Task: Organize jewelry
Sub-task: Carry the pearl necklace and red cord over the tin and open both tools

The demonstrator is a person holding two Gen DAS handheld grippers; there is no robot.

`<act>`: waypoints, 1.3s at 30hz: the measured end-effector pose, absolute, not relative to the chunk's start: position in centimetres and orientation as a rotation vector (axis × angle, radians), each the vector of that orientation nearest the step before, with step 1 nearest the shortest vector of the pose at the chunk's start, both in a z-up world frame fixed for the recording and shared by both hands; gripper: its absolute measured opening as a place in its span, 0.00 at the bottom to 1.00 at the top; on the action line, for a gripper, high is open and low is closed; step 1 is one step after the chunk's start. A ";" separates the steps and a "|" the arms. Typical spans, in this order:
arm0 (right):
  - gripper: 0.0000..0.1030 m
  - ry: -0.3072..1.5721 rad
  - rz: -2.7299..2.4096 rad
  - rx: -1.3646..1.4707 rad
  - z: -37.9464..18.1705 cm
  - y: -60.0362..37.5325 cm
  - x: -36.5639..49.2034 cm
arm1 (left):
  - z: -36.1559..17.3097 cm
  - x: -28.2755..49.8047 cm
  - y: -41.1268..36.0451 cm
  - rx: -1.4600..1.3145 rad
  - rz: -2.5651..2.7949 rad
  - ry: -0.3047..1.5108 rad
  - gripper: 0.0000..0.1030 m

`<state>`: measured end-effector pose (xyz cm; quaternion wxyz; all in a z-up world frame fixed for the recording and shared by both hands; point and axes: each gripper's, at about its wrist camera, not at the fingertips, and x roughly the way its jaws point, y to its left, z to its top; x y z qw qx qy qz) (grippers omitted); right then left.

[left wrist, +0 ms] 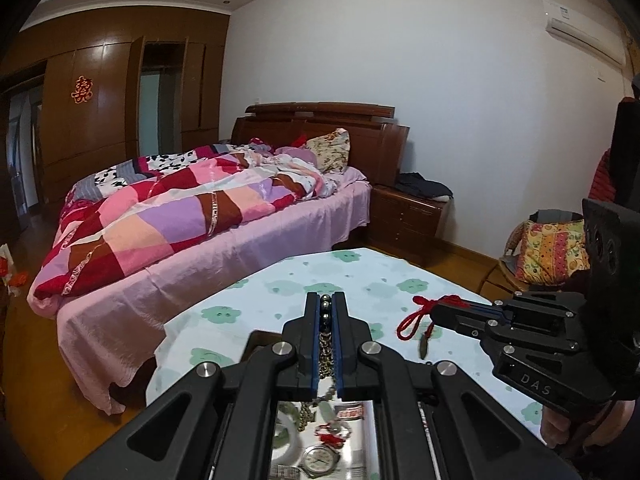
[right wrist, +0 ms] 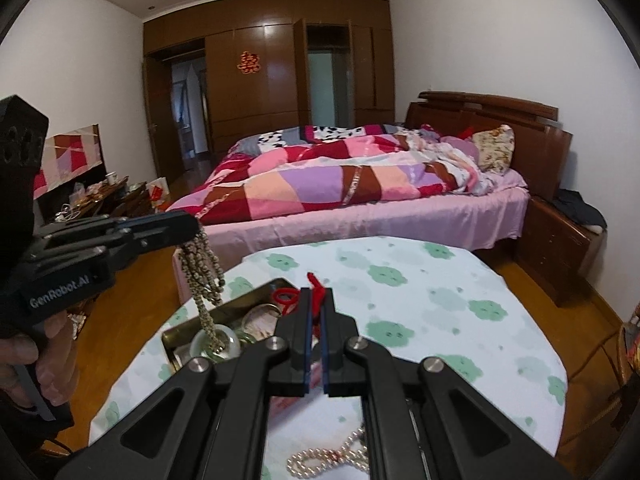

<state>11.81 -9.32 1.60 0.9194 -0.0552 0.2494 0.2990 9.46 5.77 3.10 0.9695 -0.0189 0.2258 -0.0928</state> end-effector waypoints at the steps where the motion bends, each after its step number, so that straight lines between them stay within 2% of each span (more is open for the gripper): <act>1: 0.05 0.517 0.622 -0.115 1.6 -9.0 12.0 | 3.0 9.6 6.2 -0.043 -0.182 0.460 0.04; 12: 0.05 0.554 0.665 -0.162 0.6 -5.3 13.3 | 0.8 11.7 8.4 -0.085 -0.156 0.507 0.04; 27: 0.05 0.739 0.654 -0.195 -6.9 -3.0 14.2 | -4.9 12.7 8.3 -0.070 -0.128 0.623 0.04; 39: 0.07 0.777 0.639 -0.191 -8.5 -3.6 14.0 | -7.8 12.9 7.0 -0.016 -0.110 0.678 0.05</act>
